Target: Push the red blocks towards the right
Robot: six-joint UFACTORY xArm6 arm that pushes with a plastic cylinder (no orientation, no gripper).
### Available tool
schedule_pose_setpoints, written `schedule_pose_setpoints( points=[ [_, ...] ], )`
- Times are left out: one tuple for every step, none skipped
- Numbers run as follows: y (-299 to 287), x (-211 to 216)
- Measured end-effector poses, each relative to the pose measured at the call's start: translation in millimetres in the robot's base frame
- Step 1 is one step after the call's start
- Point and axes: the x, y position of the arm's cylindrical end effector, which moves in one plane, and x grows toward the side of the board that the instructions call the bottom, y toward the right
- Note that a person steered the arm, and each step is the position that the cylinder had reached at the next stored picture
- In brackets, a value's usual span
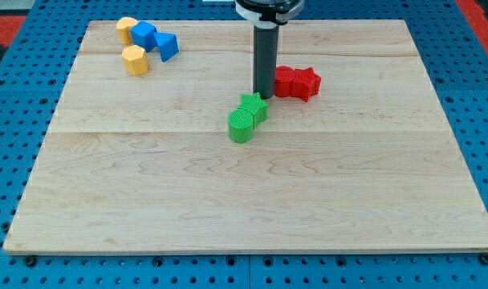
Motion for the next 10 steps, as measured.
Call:
schedule_pose_setpoints(
  points=[
    [0,0],
    [-41,-15],
    [-39,-51],
    [10,-47],
    [40,-11],
    [46,5],
    [9,53],
    [43,94],
    [43,55],
    [53,16]
  ],
)
